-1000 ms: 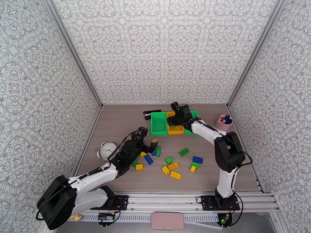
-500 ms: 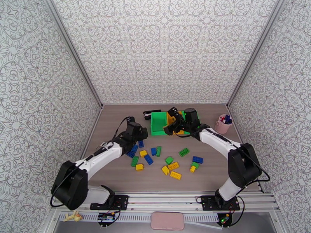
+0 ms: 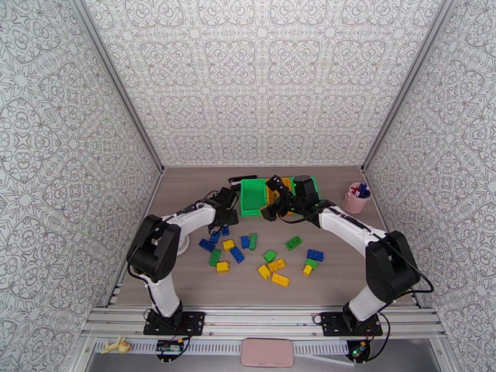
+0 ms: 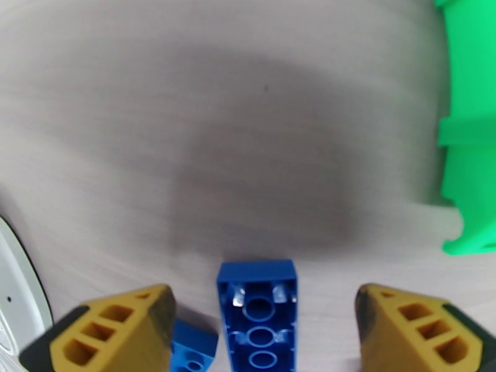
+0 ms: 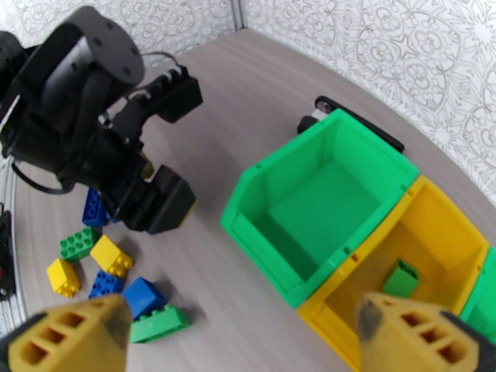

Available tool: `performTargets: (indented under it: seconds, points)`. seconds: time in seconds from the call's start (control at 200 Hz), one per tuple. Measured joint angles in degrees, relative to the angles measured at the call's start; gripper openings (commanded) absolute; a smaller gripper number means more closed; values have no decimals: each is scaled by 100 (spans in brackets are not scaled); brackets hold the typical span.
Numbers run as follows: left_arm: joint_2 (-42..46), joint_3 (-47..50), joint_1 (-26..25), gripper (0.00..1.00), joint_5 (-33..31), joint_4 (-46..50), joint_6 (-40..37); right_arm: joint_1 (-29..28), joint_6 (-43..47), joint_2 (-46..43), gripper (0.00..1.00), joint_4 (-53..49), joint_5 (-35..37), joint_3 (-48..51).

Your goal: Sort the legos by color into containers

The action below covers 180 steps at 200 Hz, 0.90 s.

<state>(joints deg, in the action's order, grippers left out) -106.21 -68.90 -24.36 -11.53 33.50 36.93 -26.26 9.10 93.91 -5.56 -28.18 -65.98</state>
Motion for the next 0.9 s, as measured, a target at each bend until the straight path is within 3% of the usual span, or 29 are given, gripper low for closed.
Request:
performTargets:
  seconds: [0.48,0.9]
  points:
    - [-201,-44,4,36,98,153,68,0,-9,-20,99,0,175,44]
    - [275,177,-57,29,-4,-149,61,0,-92,-317,99,184,365,271]
